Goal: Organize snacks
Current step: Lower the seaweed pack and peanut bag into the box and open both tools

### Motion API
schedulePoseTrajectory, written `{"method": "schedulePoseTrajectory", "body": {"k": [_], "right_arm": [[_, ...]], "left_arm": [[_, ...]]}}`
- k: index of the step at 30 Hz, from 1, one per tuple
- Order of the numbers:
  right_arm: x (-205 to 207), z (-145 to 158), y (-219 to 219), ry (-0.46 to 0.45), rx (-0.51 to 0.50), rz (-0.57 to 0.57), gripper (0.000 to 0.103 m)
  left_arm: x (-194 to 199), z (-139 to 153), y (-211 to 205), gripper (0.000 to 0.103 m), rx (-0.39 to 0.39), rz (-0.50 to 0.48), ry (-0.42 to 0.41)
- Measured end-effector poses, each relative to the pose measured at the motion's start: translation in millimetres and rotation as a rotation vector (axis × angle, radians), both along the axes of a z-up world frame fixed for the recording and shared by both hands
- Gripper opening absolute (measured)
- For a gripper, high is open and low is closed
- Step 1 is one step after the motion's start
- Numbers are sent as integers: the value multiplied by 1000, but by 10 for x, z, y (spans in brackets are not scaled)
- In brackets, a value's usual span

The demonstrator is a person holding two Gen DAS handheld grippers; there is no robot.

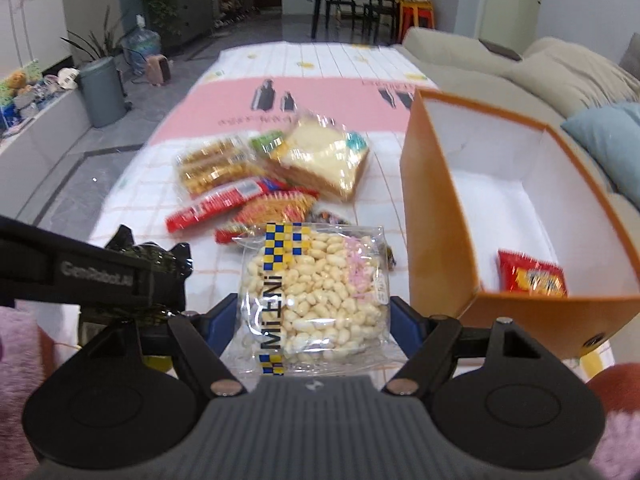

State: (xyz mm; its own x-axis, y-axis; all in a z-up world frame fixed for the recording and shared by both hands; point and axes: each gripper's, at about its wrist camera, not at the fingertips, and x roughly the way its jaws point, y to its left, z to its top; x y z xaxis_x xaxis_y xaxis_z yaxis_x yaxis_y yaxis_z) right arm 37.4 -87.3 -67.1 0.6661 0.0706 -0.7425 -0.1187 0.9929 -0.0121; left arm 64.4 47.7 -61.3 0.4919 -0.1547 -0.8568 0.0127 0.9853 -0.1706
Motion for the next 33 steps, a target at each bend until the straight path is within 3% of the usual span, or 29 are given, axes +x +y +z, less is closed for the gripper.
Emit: {"method": "schedulePoseTrajectory", "body": {"k": [10, 19, 25, 33], "right_arm": [[-28, 498, -292, -44, 28, 18, 76], [166, 789, -971, -80, 23, -46, 76], [351, 800, -1532, -36, -34, -65, 76], [605, 524, -1924, 55, -132, -3, 76]], "left_arm": [[79, 452, -283, 41, 22, -55, -41], [348, 825, -1033, 41, 19, -253, -127], [572, 845, -1643, 41, 48, -385, -139], [855, 580, -2221, 41, 119, -536, -81]]}}
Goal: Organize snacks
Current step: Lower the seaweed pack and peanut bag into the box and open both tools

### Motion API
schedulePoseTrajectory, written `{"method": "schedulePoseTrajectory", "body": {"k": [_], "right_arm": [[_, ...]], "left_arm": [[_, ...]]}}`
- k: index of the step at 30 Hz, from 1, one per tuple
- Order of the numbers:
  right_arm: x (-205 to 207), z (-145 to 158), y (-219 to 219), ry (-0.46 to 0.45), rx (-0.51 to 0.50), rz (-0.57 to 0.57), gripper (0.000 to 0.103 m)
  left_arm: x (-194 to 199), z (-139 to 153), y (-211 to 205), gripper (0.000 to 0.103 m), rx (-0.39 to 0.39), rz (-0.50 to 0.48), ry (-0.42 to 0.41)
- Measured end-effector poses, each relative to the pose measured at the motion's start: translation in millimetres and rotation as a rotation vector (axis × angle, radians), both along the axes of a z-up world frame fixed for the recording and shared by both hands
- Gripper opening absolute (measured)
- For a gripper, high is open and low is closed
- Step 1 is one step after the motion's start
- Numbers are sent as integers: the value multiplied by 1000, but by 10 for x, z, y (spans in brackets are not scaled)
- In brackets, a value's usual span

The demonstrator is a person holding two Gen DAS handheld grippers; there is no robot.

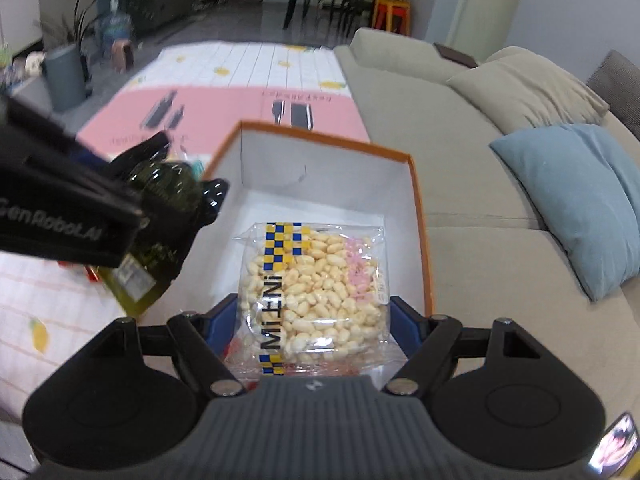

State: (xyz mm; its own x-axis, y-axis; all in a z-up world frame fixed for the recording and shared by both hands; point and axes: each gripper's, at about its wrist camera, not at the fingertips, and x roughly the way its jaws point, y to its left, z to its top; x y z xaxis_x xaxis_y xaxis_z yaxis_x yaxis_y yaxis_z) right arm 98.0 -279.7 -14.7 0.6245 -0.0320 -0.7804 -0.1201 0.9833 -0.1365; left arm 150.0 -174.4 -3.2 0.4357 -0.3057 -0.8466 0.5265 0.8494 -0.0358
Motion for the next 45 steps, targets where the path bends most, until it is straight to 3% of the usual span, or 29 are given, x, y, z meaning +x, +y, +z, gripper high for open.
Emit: {"method": "schedulePoseTrajectory", "body": {"k": [12, 26, 39, 45], "right_arm": [[367, -457, -49, 143, -94, 114, 76], [596, -770, -98, 239, -108, 123, 76], [678, -773, -52, 263, -115, 112, 77], [646, -656, -14, 227, -143, 115, 82]], "left_arm": [[283, -493, -343, 41, 118, -82, 84], [408, -806, -412, 41, 152, -118, 140], [347, -671, -345, 46, 146, -115, 101], [228, -490, -281, 46, 139, -110, 52]]}}
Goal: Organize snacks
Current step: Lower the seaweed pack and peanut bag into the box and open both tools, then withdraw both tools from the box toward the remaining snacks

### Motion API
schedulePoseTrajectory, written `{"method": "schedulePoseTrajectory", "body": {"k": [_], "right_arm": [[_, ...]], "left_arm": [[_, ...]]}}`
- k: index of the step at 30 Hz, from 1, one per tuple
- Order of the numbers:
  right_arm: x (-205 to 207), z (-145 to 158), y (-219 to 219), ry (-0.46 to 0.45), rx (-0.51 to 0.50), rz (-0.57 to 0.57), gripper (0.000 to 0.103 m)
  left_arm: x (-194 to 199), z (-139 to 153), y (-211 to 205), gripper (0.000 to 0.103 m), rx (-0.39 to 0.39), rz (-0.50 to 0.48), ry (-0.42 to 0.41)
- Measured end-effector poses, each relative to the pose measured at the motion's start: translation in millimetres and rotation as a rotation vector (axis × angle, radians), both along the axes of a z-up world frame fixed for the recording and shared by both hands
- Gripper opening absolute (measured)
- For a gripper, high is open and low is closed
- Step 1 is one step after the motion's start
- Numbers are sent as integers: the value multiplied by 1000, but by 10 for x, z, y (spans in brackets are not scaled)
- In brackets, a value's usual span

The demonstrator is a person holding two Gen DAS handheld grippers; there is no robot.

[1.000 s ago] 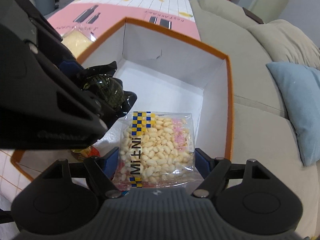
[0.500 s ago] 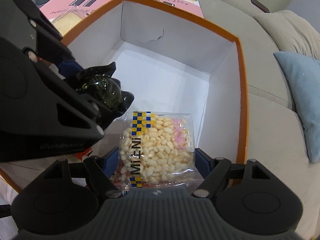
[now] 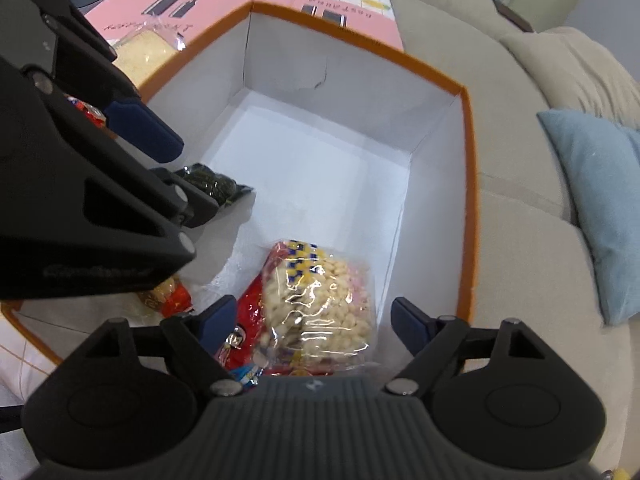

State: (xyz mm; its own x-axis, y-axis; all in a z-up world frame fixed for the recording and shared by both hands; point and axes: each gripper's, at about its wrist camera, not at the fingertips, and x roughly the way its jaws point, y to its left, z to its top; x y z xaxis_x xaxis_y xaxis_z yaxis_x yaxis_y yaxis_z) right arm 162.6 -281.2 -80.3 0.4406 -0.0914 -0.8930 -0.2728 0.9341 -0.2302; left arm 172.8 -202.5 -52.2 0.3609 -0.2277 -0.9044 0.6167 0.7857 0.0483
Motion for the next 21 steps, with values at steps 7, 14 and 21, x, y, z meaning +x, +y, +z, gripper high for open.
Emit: {"method": "schedulePoseTrajectory", "body": {"k": [7, 14, 21], "right_arm": [[-128, 268, 106, -78, -24, -1, 82], [-444, 601, 259, -227, 24, -54, 82], [-751, 786, 547, -386, 124, -124, 82]], "left_arm": [[-196, 291, 175, 46, -7, 37, -88], [-399, 573, 497, 46, -22, 114, -174], [-563, 711, 932, 47, -29, 221, -252]]}}
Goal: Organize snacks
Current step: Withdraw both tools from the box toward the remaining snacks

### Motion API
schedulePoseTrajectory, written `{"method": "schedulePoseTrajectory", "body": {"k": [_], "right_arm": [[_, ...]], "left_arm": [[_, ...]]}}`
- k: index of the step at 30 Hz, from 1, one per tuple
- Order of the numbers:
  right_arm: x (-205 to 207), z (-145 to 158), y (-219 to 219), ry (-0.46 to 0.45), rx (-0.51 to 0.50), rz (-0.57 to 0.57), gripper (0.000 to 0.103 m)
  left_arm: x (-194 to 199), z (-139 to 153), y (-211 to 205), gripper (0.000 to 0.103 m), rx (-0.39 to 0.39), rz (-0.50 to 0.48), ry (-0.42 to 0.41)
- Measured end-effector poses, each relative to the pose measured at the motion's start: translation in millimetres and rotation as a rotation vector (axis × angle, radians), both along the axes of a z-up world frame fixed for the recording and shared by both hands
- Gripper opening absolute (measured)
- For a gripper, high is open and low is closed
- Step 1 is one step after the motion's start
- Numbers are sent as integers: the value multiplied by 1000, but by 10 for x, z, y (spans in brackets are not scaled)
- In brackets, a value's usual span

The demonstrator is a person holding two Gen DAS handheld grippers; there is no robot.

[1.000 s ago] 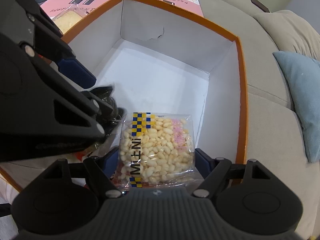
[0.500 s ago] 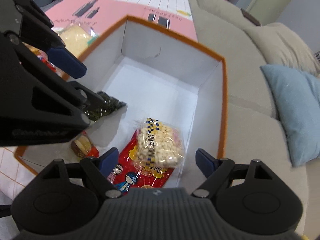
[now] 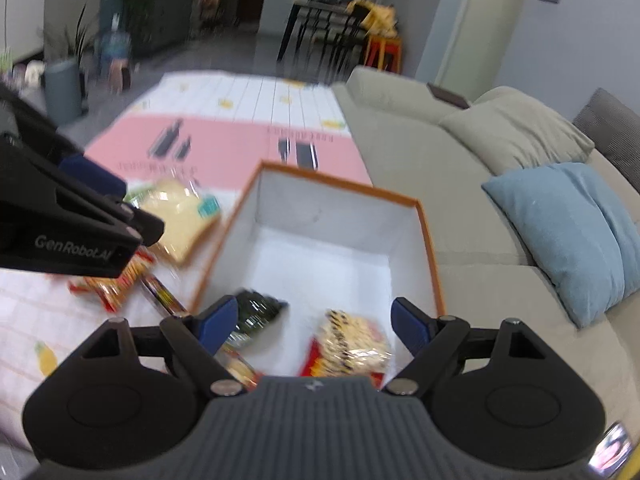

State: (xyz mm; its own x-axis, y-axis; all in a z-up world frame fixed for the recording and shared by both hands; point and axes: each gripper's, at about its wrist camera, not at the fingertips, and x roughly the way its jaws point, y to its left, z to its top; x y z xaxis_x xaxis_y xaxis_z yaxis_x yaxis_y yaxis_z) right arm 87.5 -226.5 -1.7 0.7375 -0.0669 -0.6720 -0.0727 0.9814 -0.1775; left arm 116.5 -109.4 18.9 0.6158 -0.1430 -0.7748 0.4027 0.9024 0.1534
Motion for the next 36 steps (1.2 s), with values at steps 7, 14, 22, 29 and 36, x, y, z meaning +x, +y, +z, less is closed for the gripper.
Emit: {"method": "schedulePoseTrajectory", "body": {"k": [7, 14, 22, 29, 36], "right_arm": [[-241, 11, 373, -117, 122, -27, 81], [-322, -227, 795, -96, 192, 18, 75], [-171, -444, 1193, -50, 140, 141, 73], [135, -649, 1364, 8, 148, 147, 72], [452, -927, 1411, 107, 198, 118, 70]], "left_arm": [[-205, -46, 696, 48, -56, 129, -71], [-358, -381, 1320, 48, -86, 230, -43], [-254, -652, 1622, 48, -95, 232, -28], [-39, -900, 1587, 48, -15, 175, -28], [144, -1192, 1513, 48, 71, 86, 1]]}}
